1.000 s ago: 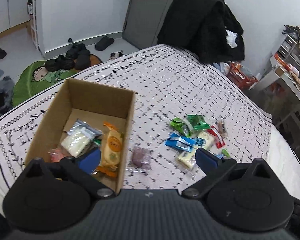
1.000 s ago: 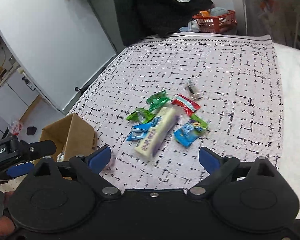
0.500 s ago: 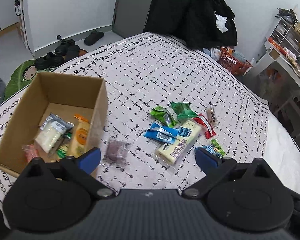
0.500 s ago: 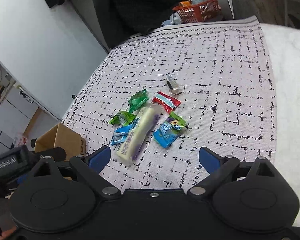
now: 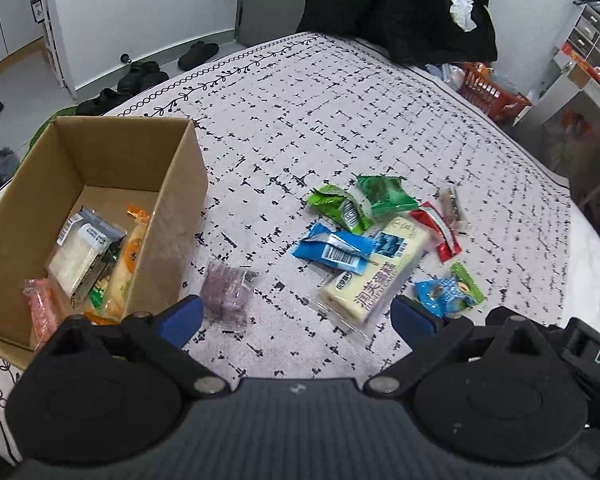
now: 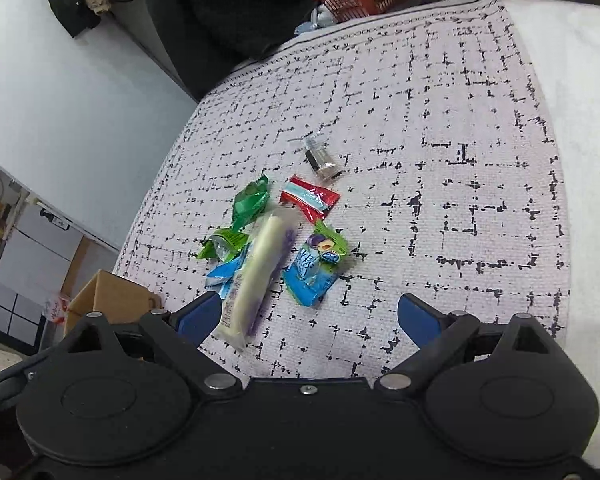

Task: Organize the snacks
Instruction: 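Withdraw both tools from the box toward the remaining snacks, then grasp the purple pastry pack with the left gripper while the right grasps the blue-green candy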

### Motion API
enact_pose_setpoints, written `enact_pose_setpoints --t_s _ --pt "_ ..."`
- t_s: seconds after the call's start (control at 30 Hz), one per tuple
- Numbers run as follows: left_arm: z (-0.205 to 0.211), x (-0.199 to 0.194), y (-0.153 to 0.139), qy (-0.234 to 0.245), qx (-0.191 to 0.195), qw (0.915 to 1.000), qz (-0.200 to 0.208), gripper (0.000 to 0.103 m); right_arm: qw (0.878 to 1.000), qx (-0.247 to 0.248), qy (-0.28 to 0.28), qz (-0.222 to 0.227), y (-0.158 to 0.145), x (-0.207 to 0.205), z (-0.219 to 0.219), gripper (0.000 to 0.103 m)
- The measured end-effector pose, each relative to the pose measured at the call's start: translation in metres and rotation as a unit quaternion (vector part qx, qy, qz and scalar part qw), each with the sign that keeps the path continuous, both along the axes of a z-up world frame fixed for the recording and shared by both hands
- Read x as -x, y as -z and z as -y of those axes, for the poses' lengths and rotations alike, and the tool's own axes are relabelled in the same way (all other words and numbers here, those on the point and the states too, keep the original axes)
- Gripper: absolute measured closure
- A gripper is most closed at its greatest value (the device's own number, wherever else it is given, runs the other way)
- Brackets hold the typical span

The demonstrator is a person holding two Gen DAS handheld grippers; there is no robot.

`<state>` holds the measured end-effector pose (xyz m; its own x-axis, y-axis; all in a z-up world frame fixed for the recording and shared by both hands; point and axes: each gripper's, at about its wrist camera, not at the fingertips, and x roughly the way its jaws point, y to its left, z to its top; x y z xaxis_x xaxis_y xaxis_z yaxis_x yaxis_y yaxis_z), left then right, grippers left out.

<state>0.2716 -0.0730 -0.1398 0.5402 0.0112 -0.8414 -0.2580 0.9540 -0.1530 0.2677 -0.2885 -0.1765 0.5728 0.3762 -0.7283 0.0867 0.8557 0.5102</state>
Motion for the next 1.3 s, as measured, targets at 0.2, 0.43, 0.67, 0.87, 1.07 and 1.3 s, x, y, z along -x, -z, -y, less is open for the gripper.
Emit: enact_pose_setpoints --t_s 0.2,0.43,0.67,0.87,1.07,1.3 --pt "0.010 -0.011 0.013 0.006 -0.034 0.9994 -0.007 0.002 1.000 -0.023 -0.003 -0.011 0.013 -0.011 0.002 0.009" --pt "0.017 -0.017 0.031 0.005 -0.084 0.9964 -0.008 0.023 0.998 -0.048 -0.008 -0.024 0.027 -0.022 0.004 0.038" --pt "0.020 -0.023 0.048 -0.002 -0.134 0.9907 -0.026 0.041 0.998 -0.050 -0.012 -0.031 0.035 -0.031 0.003 0.054" --pt "0.024 -0.029 0.057 -0.005 -0.165 0.9858 -0.028 0.046 0.998 -0.049 -0.013 -0.030 0.039 -0.036 0.002 0.056" --pt "0.023 -0.035 0.067 -0.006 -0.179 0.9830 -0.043 0.046 0.998 -0.053 -0.013 -0.030 0.041 -0.039 0.003 0.056" --pt "0.019 -0.035 0.072 -0.019 -0.168 0.9848 -0.041 0.047 0.998 -0.056 -0.012 -0.030 0.042 -0.040 0.003 0.056"
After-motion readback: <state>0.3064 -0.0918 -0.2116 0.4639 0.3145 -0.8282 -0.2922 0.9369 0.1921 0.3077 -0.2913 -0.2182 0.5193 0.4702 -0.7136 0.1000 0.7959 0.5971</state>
